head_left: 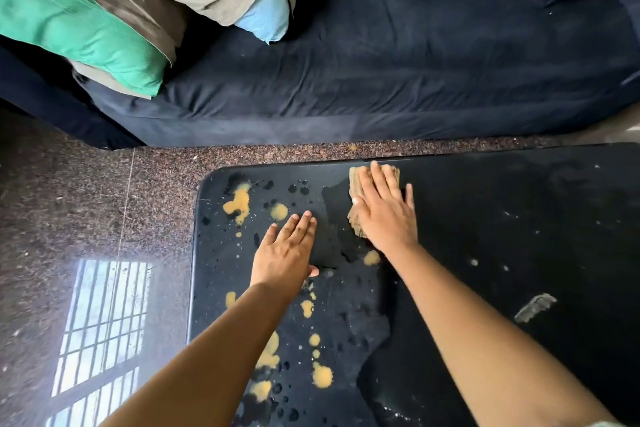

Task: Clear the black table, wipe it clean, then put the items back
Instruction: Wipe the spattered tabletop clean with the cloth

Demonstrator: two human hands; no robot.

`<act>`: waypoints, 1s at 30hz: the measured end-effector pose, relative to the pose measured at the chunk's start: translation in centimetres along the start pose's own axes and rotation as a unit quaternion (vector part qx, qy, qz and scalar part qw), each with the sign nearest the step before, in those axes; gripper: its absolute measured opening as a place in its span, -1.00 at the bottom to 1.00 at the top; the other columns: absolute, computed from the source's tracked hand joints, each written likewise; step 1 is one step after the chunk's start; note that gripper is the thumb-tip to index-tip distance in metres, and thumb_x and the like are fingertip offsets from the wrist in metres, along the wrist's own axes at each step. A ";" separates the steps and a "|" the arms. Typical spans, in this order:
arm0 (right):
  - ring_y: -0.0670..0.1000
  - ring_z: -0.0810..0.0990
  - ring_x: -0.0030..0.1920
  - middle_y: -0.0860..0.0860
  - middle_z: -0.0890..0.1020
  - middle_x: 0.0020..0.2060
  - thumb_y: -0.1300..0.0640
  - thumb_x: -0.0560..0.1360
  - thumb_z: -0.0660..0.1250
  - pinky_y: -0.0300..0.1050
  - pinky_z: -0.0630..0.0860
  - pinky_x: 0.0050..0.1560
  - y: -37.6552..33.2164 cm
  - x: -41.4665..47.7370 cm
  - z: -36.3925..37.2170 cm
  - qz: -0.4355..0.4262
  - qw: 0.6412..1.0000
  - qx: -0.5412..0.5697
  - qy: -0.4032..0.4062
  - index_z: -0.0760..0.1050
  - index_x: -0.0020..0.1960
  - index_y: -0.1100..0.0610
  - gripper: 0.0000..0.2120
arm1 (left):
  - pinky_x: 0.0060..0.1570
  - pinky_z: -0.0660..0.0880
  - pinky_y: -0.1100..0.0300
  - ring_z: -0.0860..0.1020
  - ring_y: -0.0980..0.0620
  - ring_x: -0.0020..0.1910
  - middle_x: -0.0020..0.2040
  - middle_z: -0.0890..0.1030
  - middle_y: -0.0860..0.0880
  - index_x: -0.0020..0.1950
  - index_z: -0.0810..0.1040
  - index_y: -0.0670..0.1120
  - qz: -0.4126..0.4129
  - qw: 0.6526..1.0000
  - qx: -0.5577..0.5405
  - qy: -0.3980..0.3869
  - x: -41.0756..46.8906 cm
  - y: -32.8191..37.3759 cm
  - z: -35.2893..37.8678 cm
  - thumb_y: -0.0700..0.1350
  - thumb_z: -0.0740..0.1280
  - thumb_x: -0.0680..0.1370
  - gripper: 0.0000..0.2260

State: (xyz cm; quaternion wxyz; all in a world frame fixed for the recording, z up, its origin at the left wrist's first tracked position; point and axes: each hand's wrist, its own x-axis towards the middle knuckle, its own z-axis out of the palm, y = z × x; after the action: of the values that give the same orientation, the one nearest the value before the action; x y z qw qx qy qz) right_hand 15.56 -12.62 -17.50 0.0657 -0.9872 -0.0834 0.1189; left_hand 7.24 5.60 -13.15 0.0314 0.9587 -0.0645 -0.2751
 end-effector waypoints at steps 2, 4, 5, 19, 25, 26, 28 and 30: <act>0.06 -0.07 0.54 0.01 0.00 0.55 -0.12 0.57 -0.07 0.17 -0.06 0.47 -3.2 -0.3 0.9 0.050 0.998 0.036 0.029 0.01 0.55 0.03 -0.42 | 0.50 -0.17 0.05 -0.22 0.07 0.53 0.55 -0.26 0.05 0.55 -0.27 -0.07 -0.011 1.000 -0.002 -0.008 0.1 0.2 0.1 0.14 0.14 0.61 -0.28; 0.06 -0.05 0.54 0.01 0.01 0.54 -0.15 0.54 -0.11 0.16 -0.06 0.48 -5.7 -0.9 1.4 -0.013 0.999 0.038 0.015 0.01 0.55 0.03 -0.39 | 0.50 -0.18 0.04 -0.23 0.07 0.53 0.55 -0.26 0.04 0.54 -0.28 -0.08 -0.022 1.000 -0.010 -0.013 0.1 0.2 0.1 0.12 0.14 0.61 -0.27; 0.03 -0.06 0.54 -0.02 -0.01 0.55 -0.16 0.56 -0.09 0.16 -0.06 0.49 -5.7 -1.0 1.5 -0.059 0.998 0.023 0.002 -0.01 0.55 0.01 -0.40 | 0.50 -0.18 0.03 -0.23 0.06 0.53 0.55 -0.27 0.03 0.54 -0.28 -0.08 -0.027 0.999 -0.013 -0.015 0.0 0.3 0.1 0.12 0.15 0.61 -0.27; -0.05 -0.26 0.51 -0.13 -0.20 0.53 -0.13 0.62 -0.06 0.14 -0.16 0.50 -3.9 3.3 -0.4 -0.117 0.992 -0.017 -0.038 -0.22 0.54 -0.08 -0.44 | 0.46 -0.25 -0.03 -0.30 0.04 0.52 0.52 -0.37 0.02 0.49 -0.40 -0.09 -0.065 0.997 -0.007 -0.048 0.2 0.9 0.2 0.08 0.13 0.63 -0.25; 0.03 -0.17 0.53 -0.01 -0.07 0.55 -0.04 0.61 0.02 0.15 -0.15 0.48 -4.0 4.3 -0.6 0.116 0.992 0.040 -0.003 -0.09 0.55 0.02 -0.43 | 0.47 -0.22 -0.02 -0.31 0.04 0.51 0.51 -0.38 0.04 0.49 -0.41 -0.08 -0.077 0.996 -0.033 -0.024 -0.6 0.8 0.6 0.06 0.06 0.65 -0.31; 0.03 -0.17 0.53 -0.01 -0.08 0.55 -0.04 0.61 0.01 0.13 -0.18 0.48 -5.5 4.2 -0.5 0.081 0.996 0.039 -0.002 -0.10 0.55 0.02 -0.43 | 0.47 -0.22 -0.03 -0.31 0.04 0.51 0.51 -0.38 0.04 0.49 -0.42 -0.08 -0.078 0.996 -0.034 -0.023 -0.6 0.8 0.7 0.06 0.06 0.65 -0.31; 0.00 -0.17 0.53 -0.05 -0.08 0.55 -0.05 0.62 0.01 0.12 -0.22 0.49 -7.1 3.7 -0.3 -0.051 0.998 0.024 -0.011 -0.11 0.55 0.00 -0.43 | 0.47 -0.24 -0.03 -0.32 0.05 0.51 0.51 -0.38 0.04 0.48 -0.42 -0.07 -0.084 0.995 -0.040 -0.021 -0.6 0.9 0.8 0.07 0.06 0.65 -0.31; -0.05 -0.23 0.52 -0.11 -0.14 0.54 -0.08 0.62 0.00 0.10 -0.20 0.51 -5.8 3.5 -0.3 -0.166 0.985 0.000 -0.040 -0.15 0.55 -0.06 -0.44 | 0.46 -0.26 -0.03 -0.34 0.05 0.50 0.50 -0.40 0.05 0.48 -0.43 -0.06 -0.091 0.994 -0.049 -0.021 -0.7 0.7 1.0 0.09 0.05 0.64 -0.31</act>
State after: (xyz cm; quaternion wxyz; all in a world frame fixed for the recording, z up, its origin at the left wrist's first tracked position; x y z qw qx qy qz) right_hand 18.13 -6.35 -17.16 0.0807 -0.9541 -0.2492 0.1455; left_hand 6.07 4.97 -13.59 0.0516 0.9520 0.0363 -0.2995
